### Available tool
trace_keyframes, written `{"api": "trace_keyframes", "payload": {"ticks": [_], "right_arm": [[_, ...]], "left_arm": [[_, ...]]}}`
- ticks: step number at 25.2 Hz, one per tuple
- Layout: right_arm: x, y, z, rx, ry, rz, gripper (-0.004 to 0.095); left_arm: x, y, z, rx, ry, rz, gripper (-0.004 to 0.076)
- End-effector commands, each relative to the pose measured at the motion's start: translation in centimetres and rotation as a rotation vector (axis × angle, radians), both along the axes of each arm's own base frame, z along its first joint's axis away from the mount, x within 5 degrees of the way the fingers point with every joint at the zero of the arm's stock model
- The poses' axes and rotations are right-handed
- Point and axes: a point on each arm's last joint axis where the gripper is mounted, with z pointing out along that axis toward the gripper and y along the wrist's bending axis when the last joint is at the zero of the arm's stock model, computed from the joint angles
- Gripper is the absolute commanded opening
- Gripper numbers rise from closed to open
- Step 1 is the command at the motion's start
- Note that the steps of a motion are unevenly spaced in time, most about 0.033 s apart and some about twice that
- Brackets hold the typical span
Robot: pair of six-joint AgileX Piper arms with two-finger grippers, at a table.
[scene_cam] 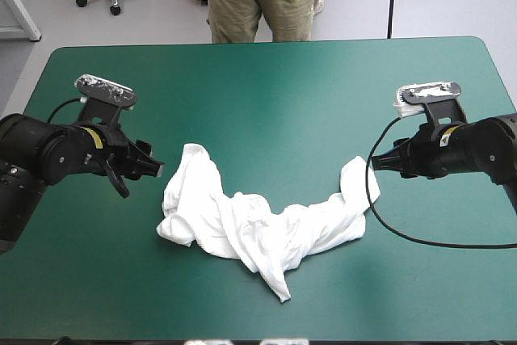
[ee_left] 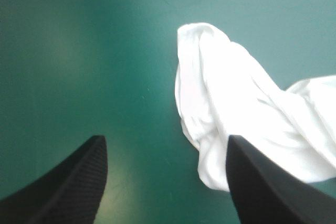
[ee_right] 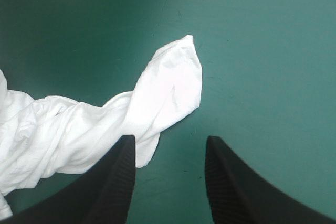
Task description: Fold the cloth
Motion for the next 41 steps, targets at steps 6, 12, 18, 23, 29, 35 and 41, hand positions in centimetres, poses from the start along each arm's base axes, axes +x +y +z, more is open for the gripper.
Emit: {"api": "trace_keyframes", "payload": {"ticks": [6,12,18,23,29,35,41], "right_arm": [[-0.3,-0.2,1.2,0.017,-0.071,-0.01,0.0401],[0.3,-0.1,0.8,0.014,-0.056,-0.01,0.04],[0.9,0.1,0.5,0.015,-0.044,-0.01,0.04],[0.9,0.1,0.4,0.016,-0.04,-0.009,0.04],[1.0,0.1,0.4,0.016,-0.038,-0.009,0.04],[2.1,0.6,-0.5,0.024,-0.003,-0.003,0.0405],[5.1,1.1,-2.8,-0.009,0.04,-0.012,0.0446]], "left_arm": [[0.0,-1.1,-3.6,-0.131,0.068,0.015,0.0473],[0.2,-1.5,-7.9,-0.126,0.18,0.038,0.0473],[1.1,-2.3,-12.5,-0.152,0.273,0.058,0.0473],[2.0,-2.6,-17.1,-0.104,0.407,0.129,0.0473],[1.0,-2.3,-21.1,-0.108,0.457,0.155,0.047],[1.1,-2.4,-21.2,-0.114,0.444,0.153,-0.0004],[1.1,-2.4,-21.2,-0.115,0.445,0.152,-0.0009]]}}
